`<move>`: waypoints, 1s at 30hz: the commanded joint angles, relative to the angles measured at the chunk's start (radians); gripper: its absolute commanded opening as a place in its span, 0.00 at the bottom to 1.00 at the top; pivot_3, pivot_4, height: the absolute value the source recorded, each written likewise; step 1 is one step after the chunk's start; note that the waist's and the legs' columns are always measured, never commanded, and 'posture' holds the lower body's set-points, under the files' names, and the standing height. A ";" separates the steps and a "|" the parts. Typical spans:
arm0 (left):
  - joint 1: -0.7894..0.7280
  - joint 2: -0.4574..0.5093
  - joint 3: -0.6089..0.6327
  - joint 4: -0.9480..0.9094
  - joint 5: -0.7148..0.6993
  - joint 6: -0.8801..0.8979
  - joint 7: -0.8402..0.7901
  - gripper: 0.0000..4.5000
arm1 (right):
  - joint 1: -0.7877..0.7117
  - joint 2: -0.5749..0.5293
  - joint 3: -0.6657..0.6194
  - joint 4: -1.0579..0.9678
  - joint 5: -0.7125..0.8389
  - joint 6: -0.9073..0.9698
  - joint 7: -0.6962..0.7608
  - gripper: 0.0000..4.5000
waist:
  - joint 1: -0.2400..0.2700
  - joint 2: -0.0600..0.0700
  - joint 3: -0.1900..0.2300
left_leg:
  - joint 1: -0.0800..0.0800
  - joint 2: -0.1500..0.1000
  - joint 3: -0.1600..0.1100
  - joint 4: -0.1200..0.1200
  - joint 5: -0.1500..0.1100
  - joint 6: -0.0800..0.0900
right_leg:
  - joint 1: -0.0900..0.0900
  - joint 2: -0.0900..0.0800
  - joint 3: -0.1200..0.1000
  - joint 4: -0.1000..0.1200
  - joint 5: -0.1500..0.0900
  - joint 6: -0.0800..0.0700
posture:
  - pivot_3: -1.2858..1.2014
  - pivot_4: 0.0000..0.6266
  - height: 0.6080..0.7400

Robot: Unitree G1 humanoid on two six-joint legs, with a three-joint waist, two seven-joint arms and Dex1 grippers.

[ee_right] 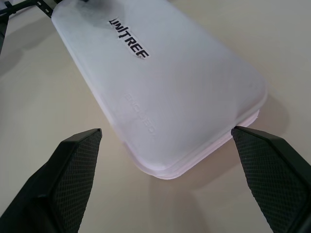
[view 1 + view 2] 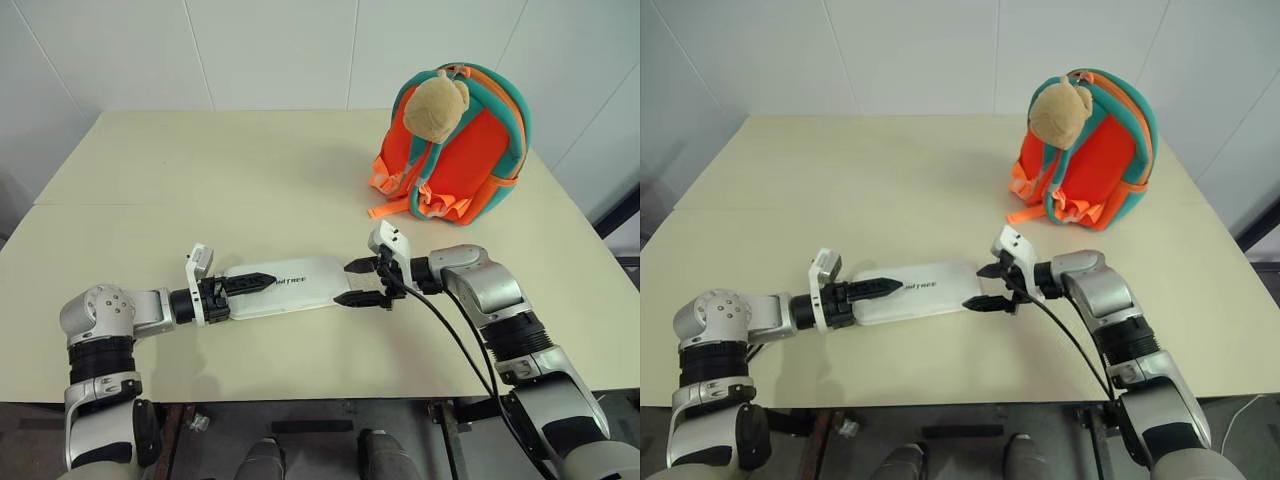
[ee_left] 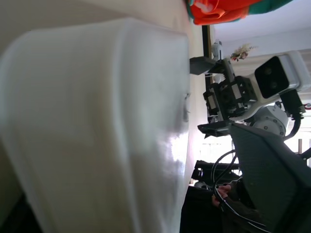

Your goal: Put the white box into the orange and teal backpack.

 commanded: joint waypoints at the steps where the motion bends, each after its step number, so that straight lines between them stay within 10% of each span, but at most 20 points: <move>1: 0.008 0.004 -0.012 0.019 -0.046 0.022 -0.004 0.65 | 0.029 -0.036 -0.026 -0.032 0.005 -0.044 0.006 1.00 | -0.001 0.000 0.000 | 0.000 0.000 0.000 0.000 0.000 0.000 | 0.000 0.000 0.000 0.000 0.000 0.000 | 0.52 0.24 1.00; 6: 0.018 -0.006 -0.009 0.012 -0.101 0.022 0.022 0.33 | 0.069 -0.066 -0.050 -0.047 0.010 -0.079 -0.014 1.00 | -0.001 0.000 0.000 | 0.000 0.000 0.000 0.000 0.000 0.000 | 0.000 0.000 0.000 -0.001 0.000 0.000 | 0.52 0.24 1.00; 16: 0.078 -0.012 0.068 -0.110 -0.106 -0.063 0.084 0.32 | 0.018 -0.121 -0.331 -0.032 0.058 -0.042 -0.282 1.00 | -0.003 0.000 0.000 | 0.000 0.000 0.000 0.000 0.000 0.000 | 0.000 0.000 0.000 -0.001 0.000 0.000 | 0.52 0.24 1.00; 30: 0.143 0.012 0.003 -0.149 -0.111 -0.198 0.040 0.32 | -0.516 0.028 -0.338 0.781 -0.108 -0.457 -0.580 1.00 | -0.028 0.000 0.000 | 0.000 0.001 0.001 -0.001 0.001 0.000 | 0.000 0.000 0.001 -0.003 0.001 -0.001 | 0.52 0.24 1.00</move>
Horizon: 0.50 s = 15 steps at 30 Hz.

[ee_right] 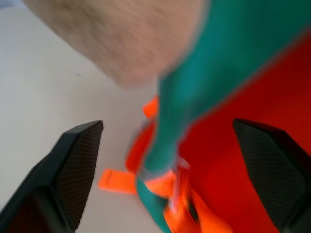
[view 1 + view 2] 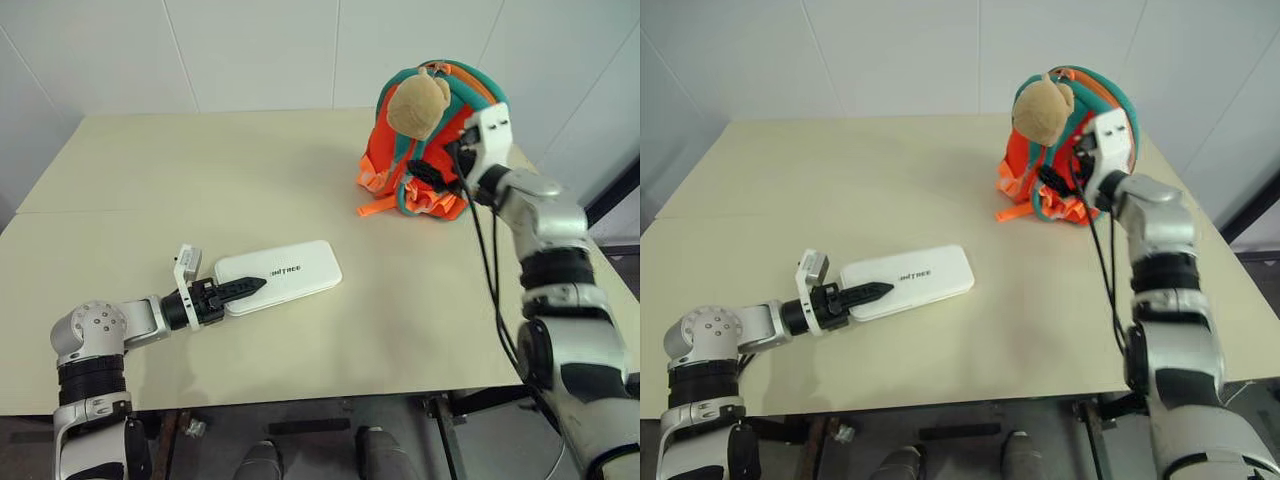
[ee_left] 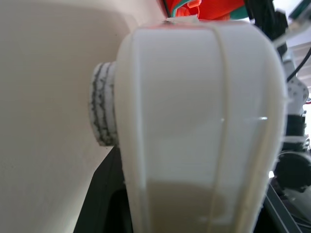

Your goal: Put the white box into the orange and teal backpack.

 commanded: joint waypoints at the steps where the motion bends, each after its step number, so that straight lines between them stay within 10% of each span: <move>1: 0.032 -0.007 0.011 -0.035 0.004 -0.020 0.034 0.32 | -0.098 0.031 -0.029 0.158 -0.004 -0.095 -0.033 1.00 | 0.003 0.000 0.000 | 0.000 0.000 0.000 0.000 0.000 0.000 | 0.000 0.000 0.000 0.000 0.000 0.000 | 0.52 0.24 1.00; 15: 0.124 -0.082 0.141 -0.127 -0.052 -0.085 0.148 0.32 | -0.121 0.155 -0.053 0.389 -0.081 -0.326 -0.071 0.88 | -0.015 0.000 0.000 | 0.000 0.000 0.000 -0.006 0.000 -0.001 | -0.001 0.000 0.000 -0.002 0.000 0.000 | 0.52 0.24 1.00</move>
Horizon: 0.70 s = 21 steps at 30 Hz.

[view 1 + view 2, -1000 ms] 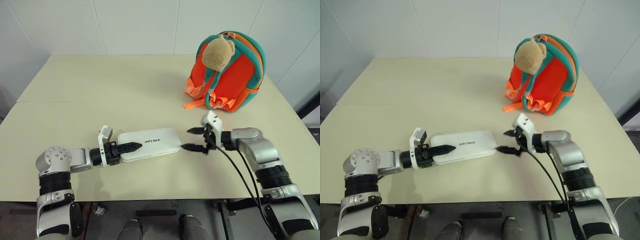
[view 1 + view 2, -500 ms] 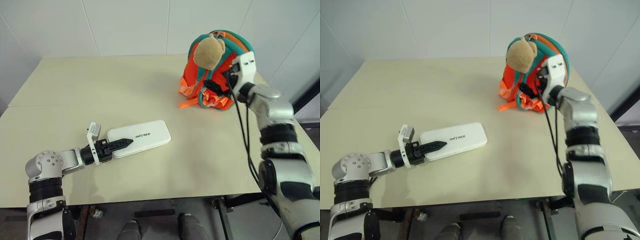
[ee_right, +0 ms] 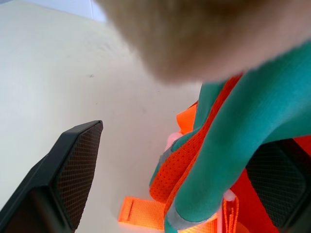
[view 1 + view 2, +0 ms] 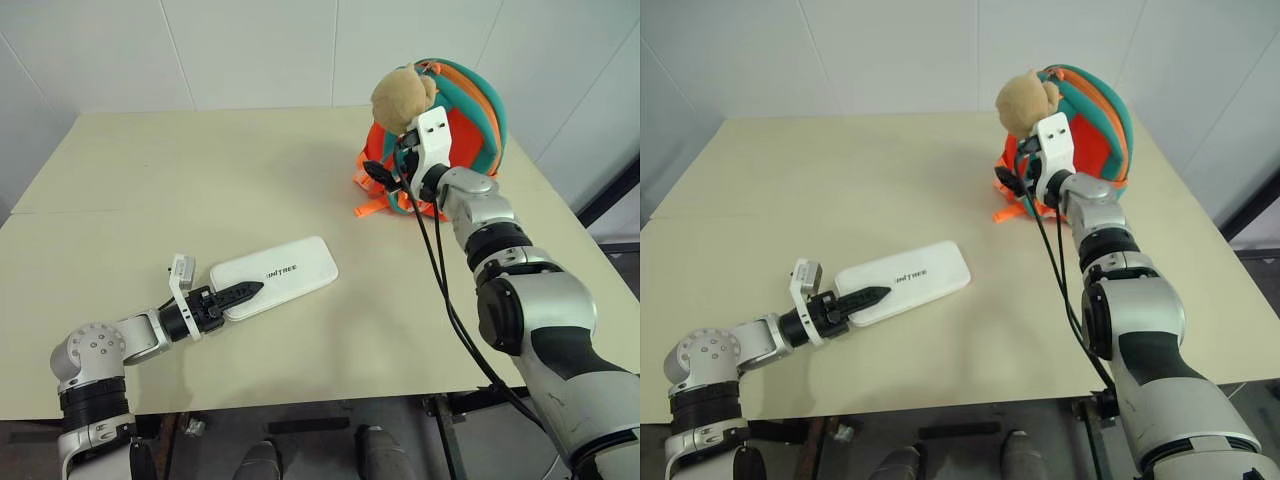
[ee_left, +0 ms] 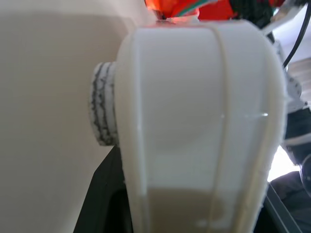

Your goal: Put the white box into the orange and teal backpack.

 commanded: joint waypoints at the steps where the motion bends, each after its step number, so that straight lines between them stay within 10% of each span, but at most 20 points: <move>1: 0.021 -0.012 0.038 -0.032 -0.001 -0.039 0.062 0.32 | 0.012 0.025 -0.055 0.003 0.030 -0.032 -0.023 0.81 | -0.005 0.000 0.000 | 0.000 0.000 0.000 0.000 0.000 0.000 | 0.000 0.000 0.000 0.000 0.000 0.000 | 0.52 0.24 1.00; 12: 0.022 0.014 0.071 -0.037 -0.048 -0.063 0.105 0.32 | -0.012 0.101 -0.190 -0.012 0.131 -0.084 0.133 0.00 | -0.015 0.000 0.000 | 0.001 0.000 0.000 0.000 0.001 -0.001 | 0.000 0.000 0.000 0.003 0.000 0.000 | 0.52 0.24 1.00; 21: 0.004 0.081 0.056 -0.008 0.004 -0.252 0.033 0.32 | -0.006 0.090 -0.172 -0.092 0.188 0.045 0.541 0.00 | -0.017 0.000 0.000 | 0.001 0.001 0.000 -0.001 0.001 -0.001 | -0.001 0.001 0.000 0.002 0.000 0.000 | 0.52 0.24 1.00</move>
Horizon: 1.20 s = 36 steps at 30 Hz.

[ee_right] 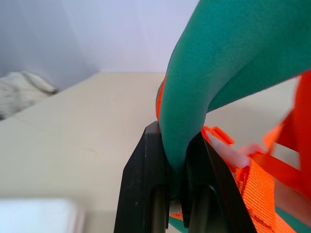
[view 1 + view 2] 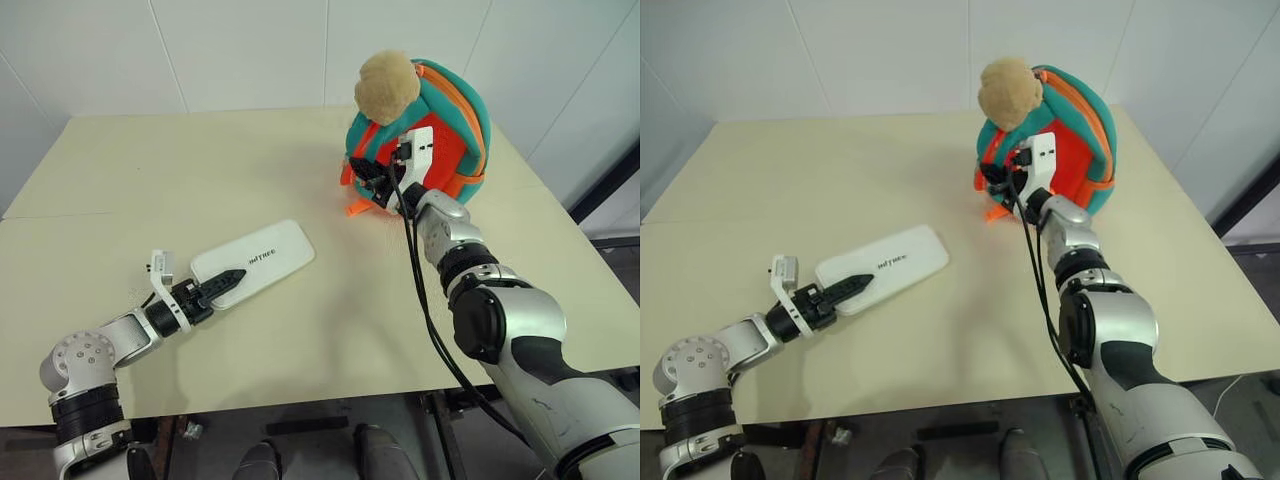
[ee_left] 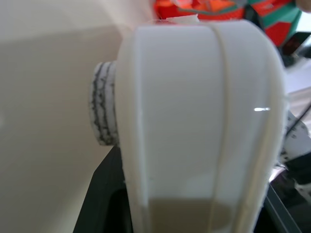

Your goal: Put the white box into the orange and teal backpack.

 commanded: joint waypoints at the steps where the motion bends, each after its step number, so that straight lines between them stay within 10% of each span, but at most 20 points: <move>1: -0.019 0.059 0.017 0.018 0.026 -0.098 -0.043 0.32 | -0.019 -0.008 0.035 -0.114 0.041 0.086 0.261 0.00 | -0.003 0.000 0.000 | 0.000 0.000 0.000 -0.001 0.000 0.000 | -0.001 0.000 0.000 0.000 0.000 0.000 | 0.52 0.24 1.00; 5: -0.025 0.113 0.032 0.053 0.043 -0.175 -0.079 0.32 | 0.099 -0.044 0.117 -0.512 0.170 0.416 0.504 0.00 | 0.004 0.000 0.000 | -0.001 0.000 0.000 -0.003 0.000 0.000 | -0.002 0.000 0.000 0.003 -0.001 0.000 | 0.52 0.24 1.00; 17: -0.020 0.221 0.056 0.053 0.035 -0.318 -0.245 0.32 | 0.464 -0.348 0.170 -1.491 0.770 1.330 0.474 0.00 | 0.036 0.000 0.000 | -0.017 0.000 -0.001 -0.002 0.000 -0.006 | -0.018 -0.001 -0.001 0.007 -0.007 -0.001 | 0.52 0.24 1.00; 36: 0.142 0.347 0.304 -0.445 -0.523 -0.218 -0.158 0.32 | 0.612 -0.399 0.334 -1.493 0.723 1.168 0.442 0.00 | 0.039 -0.001 0.000 | -0.015 0.000 -0.001 0.012 -0.003 0.001 | -0.014 0.000 -0.001 0.011 -0.005 -0.003 | 0.52 0.24 1.00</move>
